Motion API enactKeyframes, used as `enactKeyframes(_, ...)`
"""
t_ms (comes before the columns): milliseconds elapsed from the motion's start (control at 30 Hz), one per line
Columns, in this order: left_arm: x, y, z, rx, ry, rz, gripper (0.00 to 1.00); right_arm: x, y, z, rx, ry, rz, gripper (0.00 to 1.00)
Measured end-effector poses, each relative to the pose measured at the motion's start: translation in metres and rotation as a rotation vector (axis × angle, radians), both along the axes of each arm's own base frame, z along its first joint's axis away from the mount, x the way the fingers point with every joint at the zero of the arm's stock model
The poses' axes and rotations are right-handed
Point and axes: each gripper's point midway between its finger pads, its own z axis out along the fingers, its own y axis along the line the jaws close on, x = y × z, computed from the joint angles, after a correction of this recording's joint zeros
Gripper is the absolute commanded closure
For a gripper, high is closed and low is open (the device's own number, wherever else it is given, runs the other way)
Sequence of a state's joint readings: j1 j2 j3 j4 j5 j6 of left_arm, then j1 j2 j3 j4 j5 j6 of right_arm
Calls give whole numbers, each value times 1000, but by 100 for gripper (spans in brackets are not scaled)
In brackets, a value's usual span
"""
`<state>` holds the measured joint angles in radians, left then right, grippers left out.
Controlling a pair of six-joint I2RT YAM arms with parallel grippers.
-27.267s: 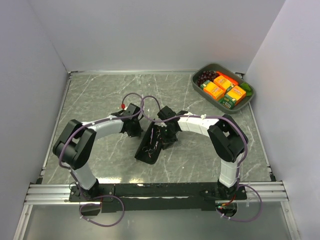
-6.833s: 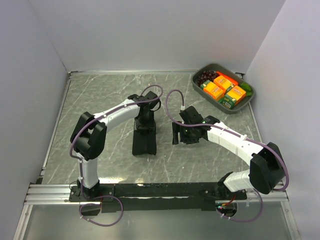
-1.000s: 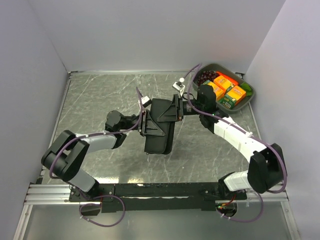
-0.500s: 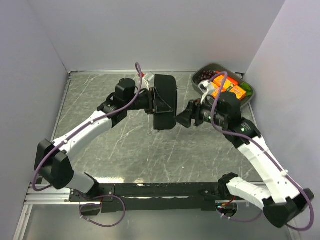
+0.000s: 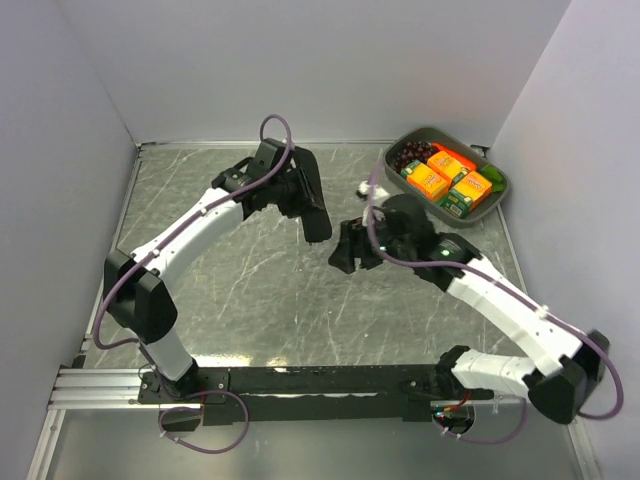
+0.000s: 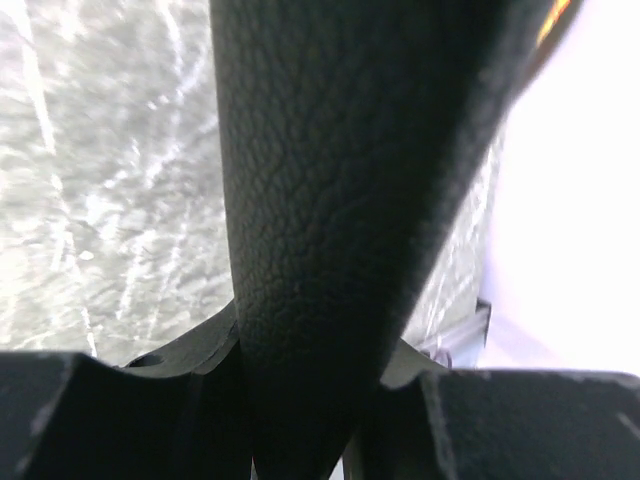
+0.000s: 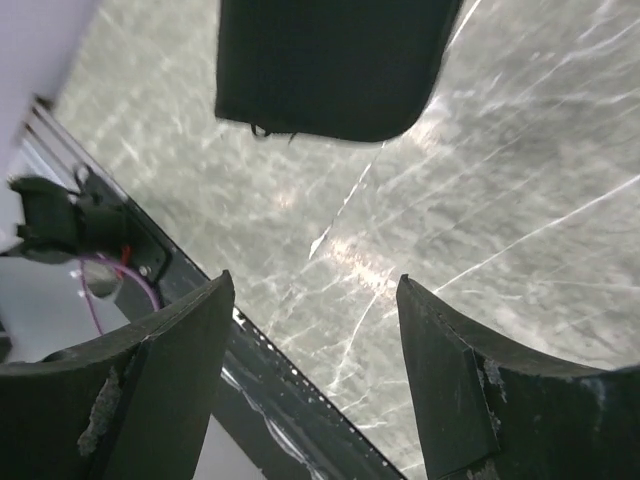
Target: Sort the hair-cutting tools
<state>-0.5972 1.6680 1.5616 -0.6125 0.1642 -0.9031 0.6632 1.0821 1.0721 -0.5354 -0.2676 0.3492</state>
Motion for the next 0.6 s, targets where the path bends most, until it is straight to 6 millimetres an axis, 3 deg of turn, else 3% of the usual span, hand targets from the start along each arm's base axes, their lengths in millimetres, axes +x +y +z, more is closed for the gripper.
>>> enactKeyframes(233, 11, 8, 14, 111, -8, 84, 92, 12, 30, -28, -140, 27, -19, 29)
enactKeyframes(600, 0, 27, -23, 285, 112, 134, 92, 28, 49, -3, -157, -63, -85, 34)
